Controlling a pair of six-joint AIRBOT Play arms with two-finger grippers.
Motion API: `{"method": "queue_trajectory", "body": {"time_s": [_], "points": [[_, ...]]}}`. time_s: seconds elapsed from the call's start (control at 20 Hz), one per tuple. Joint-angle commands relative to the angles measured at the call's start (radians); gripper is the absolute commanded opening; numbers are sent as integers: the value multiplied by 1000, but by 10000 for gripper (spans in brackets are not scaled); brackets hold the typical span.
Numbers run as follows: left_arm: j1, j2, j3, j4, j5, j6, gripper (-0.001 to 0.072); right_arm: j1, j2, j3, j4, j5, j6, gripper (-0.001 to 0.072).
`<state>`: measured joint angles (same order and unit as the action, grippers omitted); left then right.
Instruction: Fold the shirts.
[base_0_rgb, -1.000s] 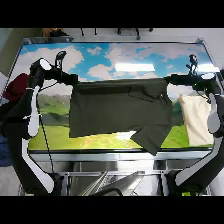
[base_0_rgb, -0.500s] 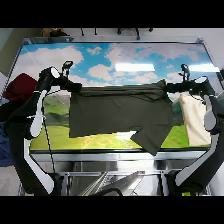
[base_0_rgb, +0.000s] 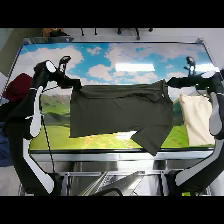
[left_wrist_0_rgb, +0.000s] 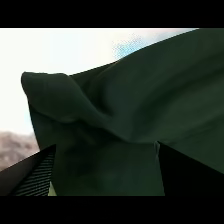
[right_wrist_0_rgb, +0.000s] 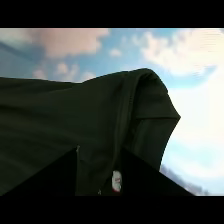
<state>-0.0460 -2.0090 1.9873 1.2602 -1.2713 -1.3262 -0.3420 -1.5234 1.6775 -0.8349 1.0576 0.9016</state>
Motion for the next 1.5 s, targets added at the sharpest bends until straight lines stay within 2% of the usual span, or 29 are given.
{"method": "queue_trajectory", "body": {"time_s": [0.0, 0.15, 0.2, 0.3, 0.4, 0.55, 0.7, 0.75, 0.85, 0.95, 1.0, 1.05, 1.1, 1.3, 1.45], "points": [[40, 53, 46, -7, -201, -55, 690, -73, 151, -11, -19, 155, 97, 322], [105, 201, -266, -6, -218, -54, 689, -171, 282, -182, -23, 275, 122, 316], [128, 260, -412, -7, -187, -52, 689, -208, 336, -275, -26, 273, 133, 289], [169, 364, -676, -10, -100, -42, 689, -279, 432, -450, -26, 232, 154, 291], [204, 435, -876, -95, -22, 6, 689, -327, 499, -583, -26, 203, 170, 295], [225, 478, -1050, -226, 58, 70, 689, -339, 536, -699, -25, 204, 177, 303], [204, 476, -1131, -253, 86, 103, 688, -338, 536, -771, -25, 224, 176, 304], [196, 476, -1142, -269, 92, 116, 668, -338, 536, -785, -25, 235, 176, 304], [180, 476, -1133, -323, 76, 137, 485, -338, 537, -806, -26, 260, 176, 303], [160, 476, -1106, -375, 22, 166, 469, -338, 538, -818, -27, 287, 169, 315], [143, 476, -1091, -368, -6, 167, 455, -338, 538, -826, -27, 291, 172, 409], [130, 476, -1080, -365, -23, 175, 183, -338, 538, -839, -27, 290, 173, 435], [122, 476, -1065, -365, -27, 193, 11, -338, 538, -858, -35, 290, 186, 435], [129, 476, -988, -362, -2, 192, 13, -338, 538, -972, -130, 259, 245, 435], [164, 476, -949, -363, -2, 187, 12, -319, 536, -1085, -94, 146, 246, 436]]}}
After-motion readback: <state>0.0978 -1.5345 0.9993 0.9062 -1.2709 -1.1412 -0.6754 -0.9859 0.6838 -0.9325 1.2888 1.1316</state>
